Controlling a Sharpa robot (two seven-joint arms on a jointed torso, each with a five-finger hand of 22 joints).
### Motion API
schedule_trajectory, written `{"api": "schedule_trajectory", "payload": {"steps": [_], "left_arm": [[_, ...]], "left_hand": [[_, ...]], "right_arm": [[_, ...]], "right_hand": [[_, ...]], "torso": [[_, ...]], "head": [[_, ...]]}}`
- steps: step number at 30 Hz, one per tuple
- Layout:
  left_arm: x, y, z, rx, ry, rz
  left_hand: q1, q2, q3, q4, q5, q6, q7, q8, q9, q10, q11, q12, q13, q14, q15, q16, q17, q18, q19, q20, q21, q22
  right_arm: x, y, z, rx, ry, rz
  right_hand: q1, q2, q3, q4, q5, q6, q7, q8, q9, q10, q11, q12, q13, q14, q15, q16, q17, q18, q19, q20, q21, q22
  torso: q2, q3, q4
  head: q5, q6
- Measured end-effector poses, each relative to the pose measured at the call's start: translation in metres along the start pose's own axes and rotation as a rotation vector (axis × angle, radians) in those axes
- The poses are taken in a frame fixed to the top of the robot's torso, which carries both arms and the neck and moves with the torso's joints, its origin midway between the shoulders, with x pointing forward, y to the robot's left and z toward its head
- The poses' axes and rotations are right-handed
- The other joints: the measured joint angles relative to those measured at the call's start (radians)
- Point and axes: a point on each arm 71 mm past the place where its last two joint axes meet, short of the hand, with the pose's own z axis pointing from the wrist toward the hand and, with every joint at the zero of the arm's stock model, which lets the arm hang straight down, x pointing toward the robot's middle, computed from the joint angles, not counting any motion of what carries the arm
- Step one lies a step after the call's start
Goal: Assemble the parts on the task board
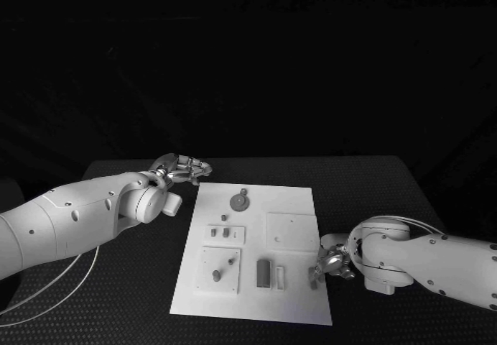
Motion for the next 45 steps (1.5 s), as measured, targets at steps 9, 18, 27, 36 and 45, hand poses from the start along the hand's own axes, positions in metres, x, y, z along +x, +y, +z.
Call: {"api": "schedule_trajectory", "payload": {"steps": [9,18,27,36,45], "left_arm": [[0.000,0.000,0.000,0.000,0.001,0.000],[-0.001,0.000,-0.001,-0.001,-0.001,0.000],[-0.001,0.000,-0.001,-0.001,0.000,0.000],[0.000,0.000,-0.001,-0.001,0.002,0.001],[0.000,0.000,-0.001,0.000,0.004,0.001]], "left_hand": [[0.000,0.000,0.000,0.000,0.000,0.000,0.000,0.000,0.000,0.000,0.000,0.000,-0.001,0.000,0.000,0.000,0.000,0.000,0.000,0.000,0.000,0.001],[0.000,0.000,0.000,0.000,0.000,0.000,0.000,0.000,0.000,0.000,0.000,0.000,-0.001,0.000,0.000,0.000,0.000,0.000,0.000,0.000,0.000,0.001],[0.000,0.000,0.000,0.000,0.000,0.000,0.000,0.000,0.000,0.000,0.000,-0.001,-0.001,0.000,0.000,0.000,0.000,0.000,0.000,0.000,0.000,0.002],[0.000,0.000,0.000,0.000,0.000,0.000,0.000,0.000,0.000,0.000,0.000,-0.004,-0.001,0.000,0.000,0.000,0.000,0.000,0.000,0.000,0.000,0.001],[0.000,0.000,0.000,0.000,0.000,0.000,0.000,0.000,0.000,0.000,0.000,-0.004,-0.001,0.000,0.000,0.000,0.000,0.000,0.000,0.000,0.000,0.002]], "right_arm": [[-0.001,0.006,0.003,0.000,-0.012,-0.022],[0.002,0.016,0.004,-0.012,-0.047,-0.103],[0.007,0.026,0.004,-0.032,-0.065,-0.146],[0.009,0.035,0.005,-0.043,-0.100,-0.207],[0.011,0.038,0.005,-0.049,-0.116,-0.230]], "right_hand": [[-0.005,-0.005,0.000,0.005,0.000,0.005,0.002,0.000,-0.002,0.005,0.002,0.000,0.000,0.002,0.002,0.001,0.000,0.000,0.002,0.002,0.000,0.000],[0.035,0.018,0.029,-0.022,0.000,0.003,-0.001,0.017,0.001,0.006,0.002,0.000,0.000,0.001,0.001,0.004,-0.005,0.000,0.002,0.002,0.000,0.000],[0.095,0.029,0.049,-0.081,0.000,0.003,-0.001,0.017,0.046,0.004,0.001,-0.004,0.000,-0.003,-0.002,-0.003,-0.009,0.000,-0.002,0.005,0.005,0.000],[0.111,0.026,0.042,-0.106,0.000,0.003,-0.001,0.059,0.056,0.005,0.001,-0.004,0.000,-0.006,0.002,-0.009,-0.013,0.000,-0.005,0.009,0.005,0.000],[0.114,0.029,0.047,-0.097,0.000,-0.006,-0.009,0.077,0.056,0.000,0.007,-0.008,0.000,-0.015,0.011,-0.020,-0.021,0.000,-0.009,0.013,0.005,0.000]], "torso": [[0.000,0.0000,-0.0007],[0.000,-0.0008,-0.0007],[0.000,-0.0009,-0.0006],[-0.001,-0.0001,-0.0010],[-0.001,-0.0001,-0.0012]], "head": [[0.004,0.000],[0.005,-0.004],[0.007,-0.006],[0.011,-0.009],[0.011,-0.009]]}}
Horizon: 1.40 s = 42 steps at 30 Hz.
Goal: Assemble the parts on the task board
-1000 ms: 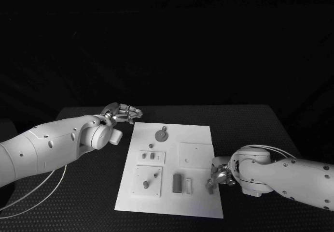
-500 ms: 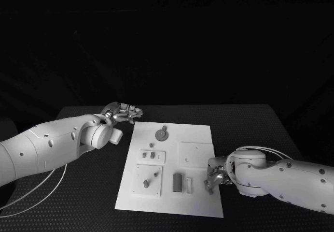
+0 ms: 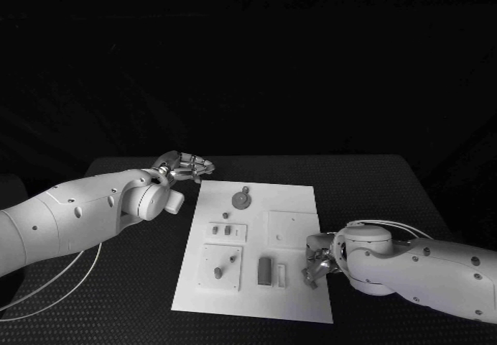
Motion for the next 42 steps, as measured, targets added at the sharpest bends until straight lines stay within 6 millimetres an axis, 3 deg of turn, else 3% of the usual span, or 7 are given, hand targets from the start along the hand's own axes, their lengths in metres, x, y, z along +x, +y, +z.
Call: {"api": "schedule_trajectory", "payload": {"steps": [5,15,20,21,27,31,42], "left_arm": [[-0.001,0.000,0.000,-0.001,-0.002,0.001],[0.000,0.000,0.000,0.000,0.000,0.001],[0.000,0.000,0.000,0.001,0.000,0.002],[0.000,0.000,0.000,0.001,0.000,0.002],[0.000,0.000,0.000,0.001,0.000,0.002],[0.000,0.000,0.000,0.001,0.001,0.003],[0.001,0.000,0.000,0.001,0.005,0.005]], "left_hand": [[0.000,0.000,0.000,0.000,0.000,0.000,0.000,0.000,0.000,0.000,0.000,0.000,0.000,0.000,0.000,0.000,0.000,0.000,0.000,0.000,0.000,0.000],[0.000,0.000,0.000,0.000,0.000,0.000,0.000,0.000,0.000,0.000,0.000,0.000,0.000,0.000,0.000,0.000,0.000,0.000,0.000,0.000,0.000,0.001],[0.000,0.000,0.000,0.000,0.000,0.000,0.000,0.000,0.000,0.000,0.000,0.000,0.000,0.000,0.000,0.000,0.000,0.000,0.000,0.000,0.000,0.001],[0.000,0.000,0.000,0.000,0.000,0.000,0.000,0.000,0.000,0.000,0.000,0.000,0.000,0.000,0.000,0.000,0.000,0.000,0.000,0.000,0.000,0.001],[0.000,0.000,0.000,0.000,0.000,0.000,0.000,0.000,0.000,0.000,0.000,0.000,0.000,0.000,0.000,0.000,0.000,0.000,0.000,0.000,0.000,0.001],[0.000,0.000,0.000,0.000,0.000,0.000,0.000,0.000,0.000,0.000,0.000,0.000,0.000,0.000,0.000,0.000,0.000,0.000,0.000,0.000,0.000,0.001],[0.000,0.000,0.003,-0.003,0.012,0.000,0.000,0.000,0.000,0.000,0.000,0.000,-0.001,0.000,0.000,0.000,0.001,0.000,0.000,0.000,-0.004,0.004]], "right_arm": [[0.000,0.000,0.000,-0.006,-0.004,0.005],[0.001,-0.004,0.001,-0.016,-0.009,0.078],[0.002,-0.007,0.000,-0.016,-0.008,0.134],[0.003,-0.008,0.000,-0.016,-0.006,0.153],[0.005,-0.007,-0.002,-0.026,0.011,0.282],[0.006,-0.001,-0.001,-0.038,0.032,0.353],[0.010,0.004,0.002,-0.034,0.061,0.483]], "right_hand": [[0.006,0.034,0.033,-0.005,-0.004,-0.002,-0.002,0.002,0.000,0.002,0.003,0.000,-0.003,-0.002,0.002,0.000,-0.002,0.000,-0.004,0.004,0.000,0.000],[-0.027,0.069,0.048,-0.025,0.113,0.015,0.015,0.002,-0.007,0.022,0.000,-0.004,-0.010,0.014,0.004,0.013,0.008,-0.004,-0.004,0.011,0.008,0.000],[-0.027,0.069,0.045,-0.028,0.113,0.016,0.017,-0.001,-0.016,0.025,-0.003,-0.004,-0.010,0.014,0.004,0.014,0.009,-0.004,-0.002,0.013,0.008,0.000],[-0.027,0.069,0.039,-0.034,0.159,0.018,0.019,-0.007,-0.022,0.026,-0.004,-0.004,-0.010,0.014,0.004,0.015,0.010,-0.004,0.000,0.014,0.008,0.000],[-0.042,0.058,0.034,-0.047,0.201,0.018,0.019,-0.116,-0.021,0.027,-0.005,-0.008,-0.010,0.018,0.000,0.016,0.010,-0.004,0.007,0.010,0.008,0.000],[-0.049,0.045,0.020,-0.032,0.187,0.018,0.019,-0.117,-0.103,0.027,-0.006,-0.008,-0.010,0.018,0.000,0.016,0.010,-0.004,0.007,0.010,0.008,-0.001],[-0.058,0.037,0.014,-0.030,0.194,0.021,0.015,-0.117,-0.106,0.027,-0.006,-0.008,-0.010,0.022,-0.003,0.016,0.010,0.001,0.011,0.007,0.008,-0.004]], "torso": [[0.000,0.0006,0.0003],[0.000,0.0019,0.0000],[0.001,0.0023,0.0000],[0.001,0.0023,0.0000],[0.001,0.0021,-0.0007],[0.001,0.0019,-0.0007],[0.001,0.0007,-0.0002]], "head": [[0.000,0.000],[0.001,-0.001],[0.001,-0.001],[0.001,-0.001],[0.002,0.001],[0.002,0.002],[-0.001,0.004]]}}
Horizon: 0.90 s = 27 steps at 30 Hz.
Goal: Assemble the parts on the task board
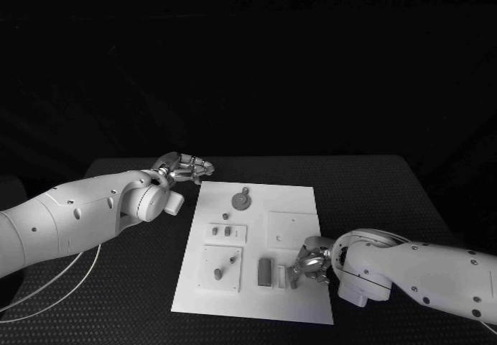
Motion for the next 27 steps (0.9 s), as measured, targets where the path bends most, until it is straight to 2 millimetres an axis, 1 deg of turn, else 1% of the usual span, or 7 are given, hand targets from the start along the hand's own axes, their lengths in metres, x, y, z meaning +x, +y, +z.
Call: {"api": "schedule_trajectory", "payload": {"steps": [5,12,15,27], "left_arm": [[0.000,0.000,0.000,0.000,0.002,0.001],[0.000,0.000,0.000,0.000,0.004,0.003],[0.001,0.000,0.000,0.000,0.005,0.003],[0.001,0.000,0.000,-0.001,0.007,0.004]], "left_hand": [[0.000,0.000,0.000,0.000,0.000,0.000,0.000,0.000,0.000,0.000,0.000,0.000,0.000,0.000,0.000,0.000,0.000,0.000,0.000,0.000,0.000,0.000],[0.000,0.000,0.000,0.000,0.000,0.000,0.000,0.000,0.000,0.000,0.000,0.000,0.000,0.000,0.000,0.000,0.000,0.000,0.000,0.000,0.000,0.000],[0.000,0.000,0.000,0.000,0.000,0.000,0.000,0.000,0.000,0.000,0.000,0.000,0.000,0.000,0.000,0.000,0.000,0.000,0.000,0.000,0.000,0.001],[0.000,0.000,0.000,0.000,0.004,0.000,0.000,0.000,0.000,0.000,0.000,0.000,0.000,0.000,0.000,0.000,0.000,0.000,0.000,0.000,0.000,0.001]], "right_arm": [[0.000,0.002,0.002,0.002,-0.002,0.027],[0.001,0.004,0.004,0.003,0.006,0.047],[0.002,0.006,0.004,0.001,0.010,0.051],[0.006,0.011,0.004,-0.014,0.025,0.058]], "right_hand": [[-0.002,-0.002,-0.003,0.003,0.000,0.001,-0.001,0.000,0.000,0.000,0.000,0.000,0.001,0.000,0.000,0.000,0.000,0.001,0.000,0.000,0.000,-0.001],[-0.002,-0.002,-0.005,0.005,0.000,0.001,-0.001,0.000,0.000,0.000,0.000,0.000,0.001,0.000,0.000,0.000,-0.002,0.002,0.000,0.000,0.000,-0.002],[-0.007,-0.007,-0.008,0.008,-0.005,0.001,-0.001,0.000,0.000,0.000,0.000,0.000,0.001,0.000,0.000,0.000,-0.003,0.003,0.000,0.000,0.000,-0.002],[-0.007,-0.007,-0.011,0.011,-0.012,0.001,-0.002,-0.001,-0.001,0.000,0.000,0.000,0.002,0.000,0.000,0.000,-0.003,0.005,0.000,0.000,0.000,-0.003]], "torso": [[0.000,0.0000,0.0003],[0.000,-0.0001,0.0007],[0.000,-0.0001,0.0005],[0.000,0.0000,0.0002]], "head": [[-0.001,0.000],[-0.001,0.003],[0.000,0.003],[0.001,0.002]]}}
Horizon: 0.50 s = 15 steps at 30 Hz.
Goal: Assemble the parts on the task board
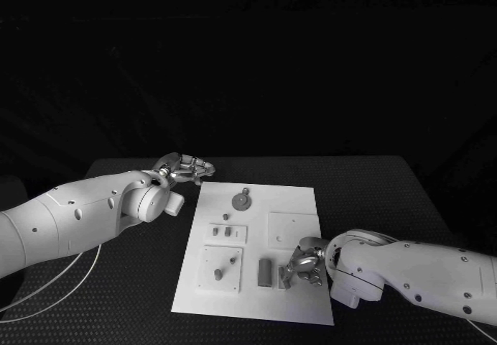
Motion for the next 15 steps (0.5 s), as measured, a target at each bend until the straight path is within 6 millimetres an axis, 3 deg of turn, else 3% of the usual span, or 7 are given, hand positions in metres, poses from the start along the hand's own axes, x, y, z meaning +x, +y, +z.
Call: {"api": "schedule_trajectory", "payload": {"steps": [15], "left_arm": [[-0.0008,0.0004,-0.0006,-0.001,0.000,0.001]], "left_hand": [[0.000,0.000,0.000,0.000,0.000,0.000,0.000,0.000,0.000,0.000,0.000,0.000,0.000,0.000,0.000,0.000,0.000,0.000,0.000,0.000,0.000,0.001]], "right_arm": [[-0.0004,-0.0008,0.0048,0.005,0.000,0.005]], "right_hand": [[-0.005,-0.005,-0.010,0.010,-0.017,0.001,-0.002,0.004,0.000,0.000,0.000,0.000,0.002,-0.004,-0.001,0.000,-0.001,0.001,0.001,0.002,0.000,-0.002]], "torso": [[0.000,0.0006,0.0000]], "head": [[0.002,-0.001]]}}
